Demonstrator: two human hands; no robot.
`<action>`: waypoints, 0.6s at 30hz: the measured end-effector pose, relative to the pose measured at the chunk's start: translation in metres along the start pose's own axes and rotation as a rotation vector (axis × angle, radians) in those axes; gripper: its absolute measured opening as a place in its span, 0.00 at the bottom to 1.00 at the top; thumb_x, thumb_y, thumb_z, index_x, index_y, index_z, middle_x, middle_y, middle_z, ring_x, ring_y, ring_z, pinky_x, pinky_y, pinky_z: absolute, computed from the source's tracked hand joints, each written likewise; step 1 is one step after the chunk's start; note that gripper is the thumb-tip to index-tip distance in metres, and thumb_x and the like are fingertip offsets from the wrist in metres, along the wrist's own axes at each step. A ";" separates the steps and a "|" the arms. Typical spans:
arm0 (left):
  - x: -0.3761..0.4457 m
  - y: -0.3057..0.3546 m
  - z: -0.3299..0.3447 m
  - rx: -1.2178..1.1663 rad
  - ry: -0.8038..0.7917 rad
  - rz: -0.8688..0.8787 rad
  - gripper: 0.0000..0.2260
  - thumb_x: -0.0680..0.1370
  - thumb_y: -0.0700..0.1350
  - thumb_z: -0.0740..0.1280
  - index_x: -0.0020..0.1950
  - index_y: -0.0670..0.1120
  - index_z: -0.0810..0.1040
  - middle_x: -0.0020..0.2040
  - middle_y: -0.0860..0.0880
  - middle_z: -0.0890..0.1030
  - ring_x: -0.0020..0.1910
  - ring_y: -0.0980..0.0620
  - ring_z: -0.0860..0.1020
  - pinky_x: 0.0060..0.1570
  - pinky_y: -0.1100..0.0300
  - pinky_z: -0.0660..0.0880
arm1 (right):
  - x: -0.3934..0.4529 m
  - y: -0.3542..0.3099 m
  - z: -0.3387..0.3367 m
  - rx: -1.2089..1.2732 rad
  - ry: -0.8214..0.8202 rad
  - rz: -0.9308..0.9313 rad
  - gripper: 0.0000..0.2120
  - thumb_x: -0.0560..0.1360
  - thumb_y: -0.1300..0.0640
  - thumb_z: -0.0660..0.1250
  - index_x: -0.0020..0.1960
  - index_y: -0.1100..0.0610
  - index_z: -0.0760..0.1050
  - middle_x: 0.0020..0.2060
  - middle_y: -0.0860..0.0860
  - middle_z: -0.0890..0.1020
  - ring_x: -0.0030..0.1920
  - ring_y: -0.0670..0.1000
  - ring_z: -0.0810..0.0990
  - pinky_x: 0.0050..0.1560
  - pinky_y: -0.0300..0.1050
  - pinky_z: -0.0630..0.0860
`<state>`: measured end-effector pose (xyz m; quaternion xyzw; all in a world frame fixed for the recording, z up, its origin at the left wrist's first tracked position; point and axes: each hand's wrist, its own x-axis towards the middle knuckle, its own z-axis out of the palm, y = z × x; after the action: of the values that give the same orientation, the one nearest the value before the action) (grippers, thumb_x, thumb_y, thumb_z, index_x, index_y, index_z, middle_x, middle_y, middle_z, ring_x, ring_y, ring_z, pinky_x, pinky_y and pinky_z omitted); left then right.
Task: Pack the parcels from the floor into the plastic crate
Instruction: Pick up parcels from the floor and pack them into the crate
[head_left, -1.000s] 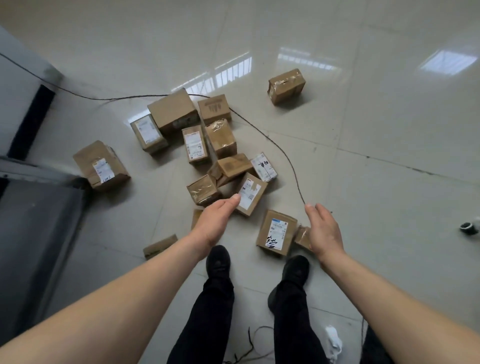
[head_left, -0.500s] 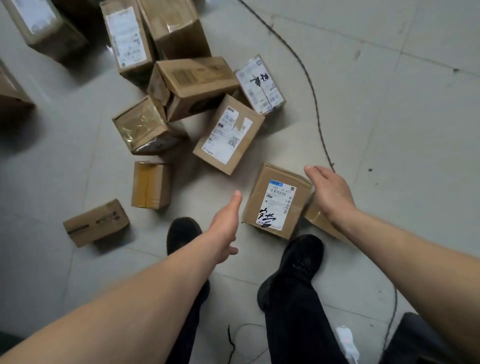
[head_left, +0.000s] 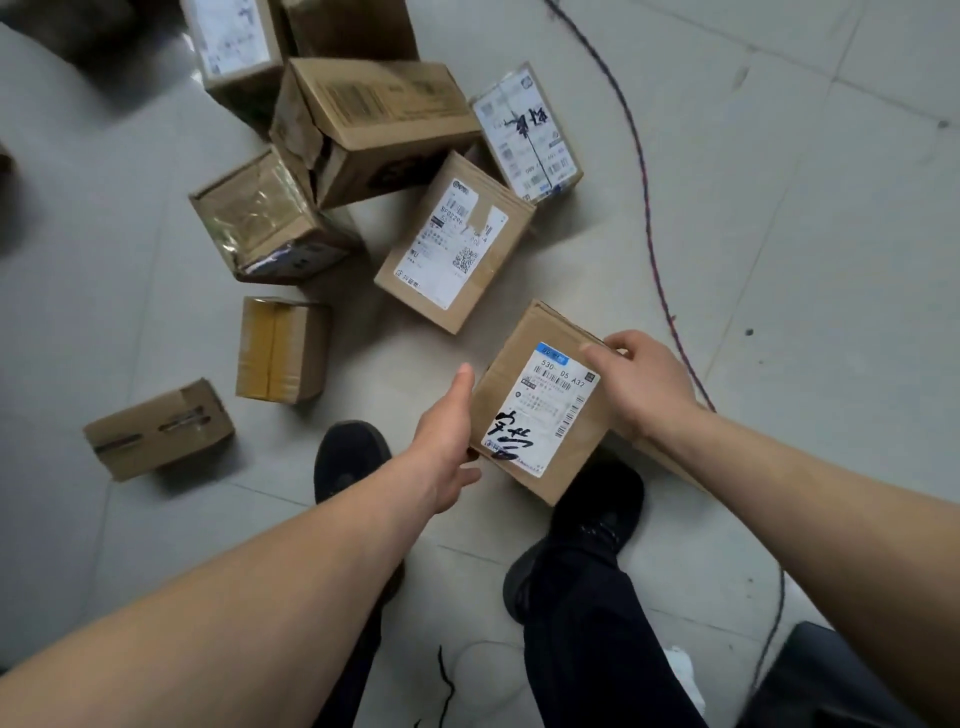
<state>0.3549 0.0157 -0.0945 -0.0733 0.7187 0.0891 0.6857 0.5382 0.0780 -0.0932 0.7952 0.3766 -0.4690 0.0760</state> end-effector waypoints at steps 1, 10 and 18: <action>-0.019 0.005 -0.005 0.008 0.006 0.015 0.24 0.78 0.69 0.54 0.61 0.54 0.75 0.51 0.49 0.84 0.57 0.46 0.78 0.64 0.42 0.66 | -0.016 -0.006 -0.010 -0.039 -0.005 -0.006 0.30 0.63 0.32 0.60 0.59 0.46 0.78 0.56 0.49 0.82 0.55 0.55 0.81 0.60 0.50 0.75; -0.235 0.072 -0.063 -0.028 0.071 0.253 0.31 0.68 0.74 0.57 0.62 0.56 0.71 0.57 0.51 0.82 0.56 0.46 0.79 0.56 0.42 0.71 | -0.186 -0.099 -0.104 -0.072 0.079 -0.048 0.21 0.71 0.39 0.65 0.44 0.58 0.80 0.38 0.51 0.83 0.44 0.55 0.80 0.43 0.47 0.72; -0.412 0.106 -0.138 -0.152 0.135 0.522 0.23 0.79 0.66 0.56 0.57 0.50 0.80 0.39 0.51 0.85 0.41 0.52 0.82 0.38 0.57 0.73 | -0.333 -0.200 -0.158 -0.007 0.081 -0.284 0.20 0.75 0.38 0.62 0.41 0.56 0.73 0.39 0.49 0.80 0.40 0.50 0.76 0.34 0.46 0.67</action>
<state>0.2164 0.0803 0.3262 0.0573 0.7486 0.3112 0.5826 0.4210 0.1178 0.3073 0.7519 0.4898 -0.4414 -0.0037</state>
